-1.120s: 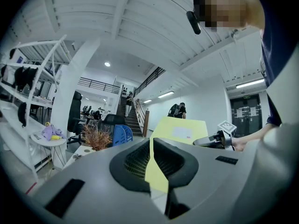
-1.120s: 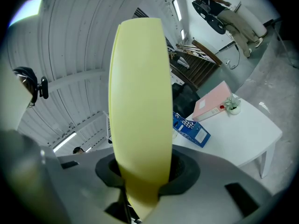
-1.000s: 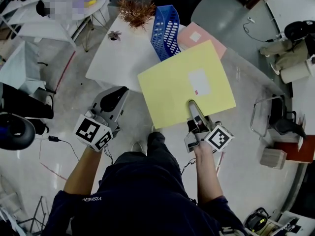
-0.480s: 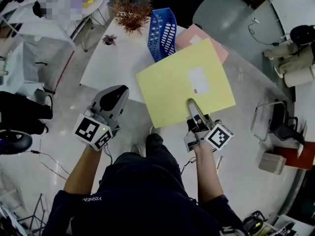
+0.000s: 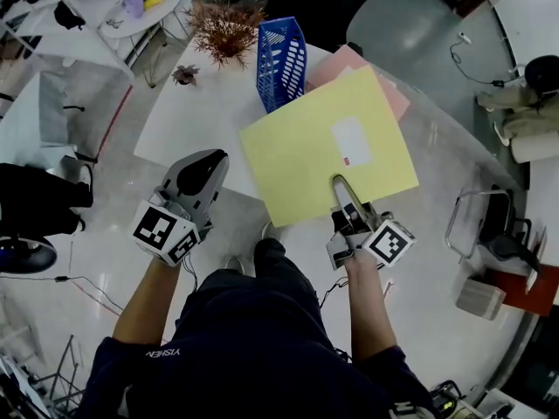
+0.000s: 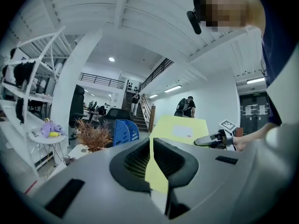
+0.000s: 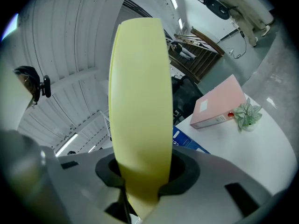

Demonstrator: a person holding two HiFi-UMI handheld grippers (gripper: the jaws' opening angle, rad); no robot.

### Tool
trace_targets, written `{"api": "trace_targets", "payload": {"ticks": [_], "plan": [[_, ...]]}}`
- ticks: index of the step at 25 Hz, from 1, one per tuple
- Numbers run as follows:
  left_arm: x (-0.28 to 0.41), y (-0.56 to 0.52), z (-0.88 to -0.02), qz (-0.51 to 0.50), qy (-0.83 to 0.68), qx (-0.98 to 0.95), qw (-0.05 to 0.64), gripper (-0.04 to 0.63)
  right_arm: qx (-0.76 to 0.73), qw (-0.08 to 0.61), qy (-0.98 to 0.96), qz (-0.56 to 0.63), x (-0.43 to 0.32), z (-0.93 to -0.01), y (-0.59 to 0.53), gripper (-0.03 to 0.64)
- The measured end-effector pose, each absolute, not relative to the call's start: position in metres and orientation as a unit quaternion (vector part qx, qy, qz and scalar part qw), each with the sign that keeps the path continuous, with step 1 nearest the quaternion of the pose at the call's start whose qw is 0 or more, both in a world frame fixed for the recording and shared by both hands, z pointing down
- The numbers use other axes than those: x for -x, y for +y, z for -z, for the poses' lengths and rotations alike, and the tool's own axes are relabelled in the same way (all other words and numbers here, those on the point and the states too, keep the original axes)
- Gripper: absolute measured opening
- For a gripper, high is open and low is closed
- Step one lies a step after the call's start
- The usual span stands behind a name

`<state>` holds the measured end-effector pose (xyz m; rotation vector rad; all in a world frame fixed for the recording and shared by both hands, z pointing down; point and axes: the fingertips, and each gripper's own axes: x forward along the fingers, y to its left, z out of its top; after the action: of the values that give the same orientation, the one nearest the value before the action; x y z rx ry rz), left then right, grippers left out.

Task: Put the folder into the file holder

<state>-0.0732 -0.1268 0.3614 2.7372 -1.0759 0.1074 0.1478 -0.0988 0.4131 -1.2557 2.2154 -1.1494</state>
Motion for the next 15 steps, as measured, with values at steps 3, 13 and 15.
{"api": "trace_targets", "payload": {"ticks": [3, 13, 15], "plan": [[0.064, -0.137, -0.36, -0.04, -0.368, -0.924, 0.099, 0.048, 0.437, 0.171, 0.781, 0.412, -0.156, -0.415, -0.109, 0.141], [0.042, -0.165, -0.363, -0.047, -0.384, -0.917, 0.1, 0.048, 0.423, 0.17, 0.775, 0.437, -0.186, -0.425, -0.14, 0.141], [0.037, -0.171, -0.363, -0.048, -0.388, -0.915, 0.1, 0.048, 0.419, 0.172, 0.777, 0.437, -0.192, -0.423, -0.146, 0.141]]}}
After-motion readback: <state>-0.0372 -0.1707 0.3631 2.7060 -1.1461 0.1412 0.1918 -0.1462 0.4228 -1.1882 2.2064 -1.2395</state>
